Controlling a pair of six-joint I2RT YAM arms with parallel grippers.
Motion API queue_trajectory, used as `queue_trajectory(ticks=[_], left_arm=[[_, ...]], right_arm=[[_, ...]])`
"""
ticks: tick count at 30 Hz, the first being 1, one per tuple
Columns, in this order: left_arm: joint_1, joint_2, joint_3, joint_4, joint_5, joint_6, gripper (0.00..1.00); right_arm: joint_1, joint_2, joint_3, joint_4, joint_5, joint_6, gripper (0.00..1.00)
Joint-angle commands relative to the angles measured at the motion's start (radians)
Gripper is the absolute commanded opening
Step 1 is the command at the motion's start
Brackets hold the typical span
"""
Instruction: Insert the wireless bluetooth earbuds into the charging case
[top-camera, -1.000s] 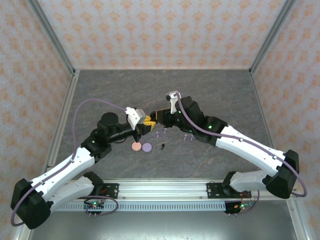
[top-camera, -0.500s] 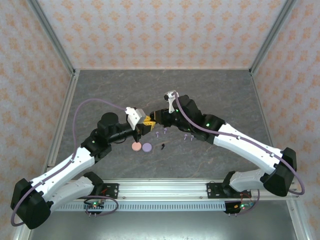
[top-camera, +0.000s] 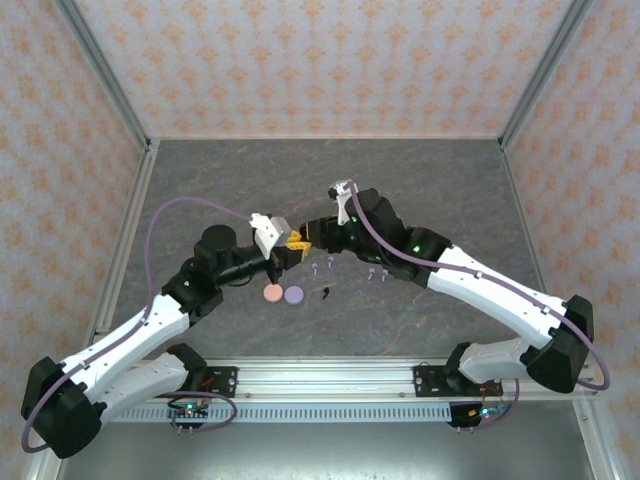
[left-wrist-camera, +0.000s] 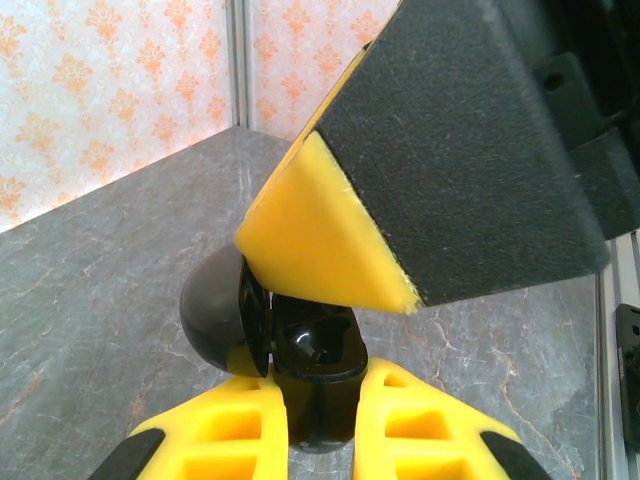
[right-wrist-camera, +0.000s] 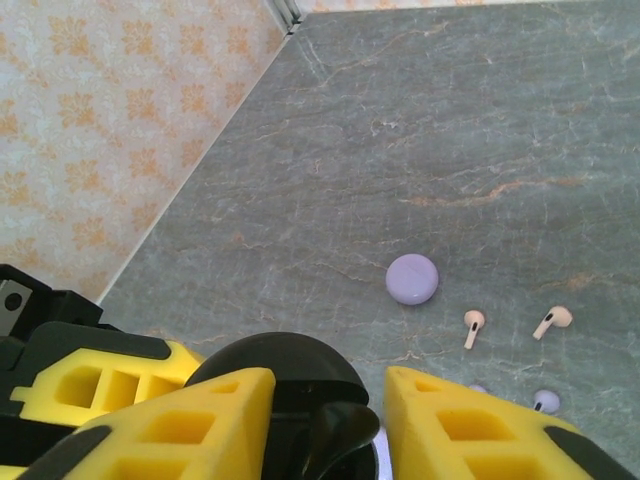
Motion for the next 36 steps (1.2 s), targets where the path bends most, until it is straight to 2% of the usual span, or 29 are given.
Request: queue_trajectory(ticks=[1, 5, 7, 17, 26, 36], left_arm=[[-0.007, -0.013, 0.006, 0.1, 0.016, 0.003, 0.0], [-0.007, -0.025, 0.0, 0.093, 0.01, 0.005, 0.0], [-0.008, -0.035, -0.005, 0.094, 0.002, 0.005, 0.0], [-0.008, -0.104, -0.03, 0.168, -0.006, -0.016, 0.0], [-0.007, -0.139, -0.014, 0.185, 0.037, -0.016, 0.0], [-0.008, -0.155, -0.008, 0.173, 0.056, -0.009, 0.0]], right_arm=[[0.011, -0.029, 0.046, -0.023, -0.021, -0.009, 0.46], [0.001, -0.083, 0.05, -0.029, -0.012, -0.012, 0.57], [-0.016, -0.093, 0.04, -0.034, -0.015, 0.001, 0.59], [-0.095, -0.214, -0.021, -0.078, -0.085, 0.058, 0.54], [-0.102, -0.174, 0.02, -0.07, -0.166, 0.059, 0.54], [-0.103, -0.111, 0.078, -0.06, -0.171, 0.055, 0.53]])
